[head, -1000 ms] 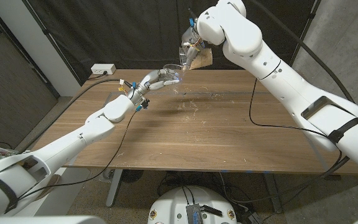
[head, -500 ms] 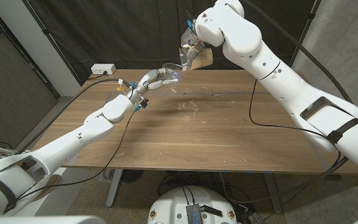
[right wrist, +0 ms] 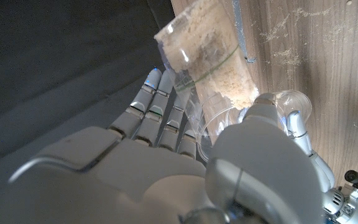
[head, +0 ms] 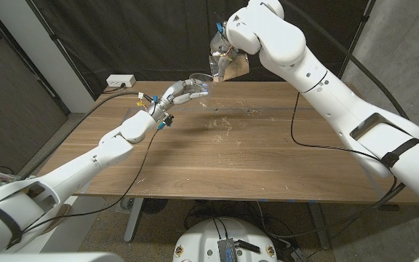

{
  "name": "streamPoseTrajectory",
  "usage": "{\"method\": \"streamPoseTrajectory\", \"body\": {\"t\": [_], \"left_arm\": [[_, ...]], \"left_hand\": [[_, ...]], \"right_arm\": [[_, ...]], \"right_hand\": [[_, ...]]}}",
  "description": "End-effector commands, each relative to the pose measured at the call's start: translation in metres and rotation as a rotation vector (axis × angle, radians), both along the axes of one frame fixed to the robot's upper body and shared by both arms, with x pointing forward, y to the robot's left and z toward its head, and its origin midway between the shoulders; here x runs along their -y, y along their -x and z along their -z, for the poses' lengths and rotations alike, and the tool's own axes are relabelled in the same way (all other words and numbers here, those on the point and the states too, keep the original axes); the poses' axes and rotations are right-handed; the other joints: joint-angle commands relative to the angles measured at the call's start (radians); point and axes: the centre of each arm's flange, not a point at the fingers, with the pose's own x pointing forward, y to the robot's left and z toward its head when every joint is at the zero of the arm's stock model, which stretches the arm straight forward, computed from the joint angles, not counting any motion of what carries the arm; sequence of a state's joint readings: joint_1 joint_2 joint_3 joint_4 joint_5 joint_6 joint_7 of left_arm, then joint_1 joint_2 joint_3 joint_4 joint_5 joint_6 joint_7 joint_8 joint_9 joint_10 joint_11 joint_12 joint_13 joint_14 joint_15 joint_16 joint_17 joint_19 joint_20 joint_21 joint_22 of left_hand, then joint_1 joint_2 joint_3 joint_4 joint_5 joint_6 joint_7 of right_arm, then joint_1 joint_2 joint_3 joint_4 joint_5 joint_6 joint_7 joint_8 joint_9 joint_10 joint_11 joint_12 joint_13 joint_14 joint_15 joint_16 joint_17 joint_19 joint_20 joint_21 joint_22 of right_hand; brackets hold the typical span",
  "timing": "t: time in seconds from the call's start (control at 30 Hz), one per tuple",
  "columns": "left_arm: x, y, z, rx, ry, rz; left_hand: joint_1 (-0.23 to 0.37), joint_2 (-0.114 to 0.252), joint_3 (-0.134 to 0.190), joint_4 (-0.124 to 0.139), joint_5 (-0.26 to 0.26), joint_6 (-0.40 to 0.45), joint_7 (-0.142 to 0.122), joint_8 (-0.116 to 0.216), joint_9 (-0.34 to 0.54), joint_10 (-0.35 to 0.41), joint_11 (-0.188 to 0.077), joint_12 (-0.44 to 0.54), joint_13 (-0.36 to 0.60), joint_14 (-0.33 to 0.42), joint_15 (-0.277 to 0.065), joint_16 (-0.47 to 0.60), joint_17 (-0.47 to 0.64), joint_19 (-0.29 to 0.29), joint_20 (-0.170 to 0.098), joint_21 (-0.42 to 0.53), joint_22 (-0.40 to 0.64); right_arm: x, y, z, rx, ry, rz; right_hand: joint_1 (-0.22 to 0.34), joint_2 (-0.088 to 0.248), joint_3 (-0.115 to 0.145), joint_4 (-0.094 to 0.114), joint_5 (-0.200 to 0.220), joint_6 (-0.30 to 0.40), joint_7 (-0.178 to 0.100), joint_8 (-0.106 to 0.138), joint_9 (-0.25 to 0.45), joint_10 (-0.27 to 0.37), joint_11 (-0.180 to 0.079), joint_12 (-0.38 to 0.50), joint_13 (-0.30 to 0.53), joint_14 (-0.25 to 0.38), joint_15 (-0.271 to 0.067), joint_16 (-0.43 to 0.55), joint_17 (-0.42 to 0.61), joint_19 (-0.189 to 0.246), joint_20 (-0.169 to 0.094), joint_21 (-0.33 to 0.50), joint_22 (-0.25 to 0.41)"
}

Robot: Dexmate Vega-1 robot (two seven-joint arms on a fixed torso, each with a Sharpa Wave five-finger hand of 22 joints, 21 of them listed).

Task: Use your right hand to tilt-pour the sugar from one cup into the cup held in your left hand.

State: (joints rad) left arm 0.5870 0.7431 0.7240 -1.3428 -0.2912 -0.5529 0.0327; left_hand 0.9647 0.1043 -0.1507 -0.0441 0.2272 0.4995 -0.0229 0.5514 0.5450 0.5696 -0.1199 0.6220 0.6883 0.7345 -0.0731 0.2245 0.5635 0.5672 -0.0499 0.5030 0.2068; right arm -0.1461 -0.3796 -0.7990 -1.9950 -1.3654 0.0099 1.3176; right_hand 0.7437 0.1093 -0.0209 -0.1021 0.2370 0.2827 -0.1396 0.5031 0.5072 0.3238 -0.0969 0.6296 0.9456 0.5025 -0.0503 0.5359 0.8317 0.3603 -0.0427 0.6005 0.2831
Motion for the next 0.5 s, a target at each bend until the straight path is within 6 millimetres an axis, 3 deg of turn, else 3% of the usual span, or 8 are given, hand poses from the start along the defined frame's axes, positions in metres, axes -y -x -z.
{"method": "streamPoseTrajectory", "body": {"t": [0.03,0.5], "left_arm": [[0.007,-0.007,0.007,-0.006,0.0,0.024],[0.004,-0.009,0.01,-0.008,0.007,0.031]], "left_hand": [[0.009,0.01,-0.003,-0.002,-0.002,0.008,-0.003,0.007,0.002,0.006,-0.01,0.005,0.005,0.006,-0.082,-0.003,0.003,-0.001,-0.033,0.006,0.002],[0.011,0.009,-0.007,-0.002,-0.003,0.01,-0.002,0.009,0.001,0.009,-0.01,0.006,0.005,0.008,-0.082,-0.004,0.004,-0.001,-0.032,0.009,0.002]], "right_arm": [[-0.012,0.008,-0.001,0.008,0.042,0.02],[-0.023,0.004,-0.002,0.0,0.086,0.028]], "right_hand": [[-0.002,0.011,0.002,-0.005,0.006,0.054,-0.046,0.004,0.004,0.01,-0.001,0.005,0.004,0.01,-0.18,-0.002,0.005,0.007,-0.051,0.009,0.0],[-0.004,0.012,0.002,-0.005,0.007,0.059,-0.048,0.004,0.005,0.015,-0.005,0.005,0.005,0.013,-0.179,-0.005,0.011,0.008,-0.052,0.012,-0.002]]}}
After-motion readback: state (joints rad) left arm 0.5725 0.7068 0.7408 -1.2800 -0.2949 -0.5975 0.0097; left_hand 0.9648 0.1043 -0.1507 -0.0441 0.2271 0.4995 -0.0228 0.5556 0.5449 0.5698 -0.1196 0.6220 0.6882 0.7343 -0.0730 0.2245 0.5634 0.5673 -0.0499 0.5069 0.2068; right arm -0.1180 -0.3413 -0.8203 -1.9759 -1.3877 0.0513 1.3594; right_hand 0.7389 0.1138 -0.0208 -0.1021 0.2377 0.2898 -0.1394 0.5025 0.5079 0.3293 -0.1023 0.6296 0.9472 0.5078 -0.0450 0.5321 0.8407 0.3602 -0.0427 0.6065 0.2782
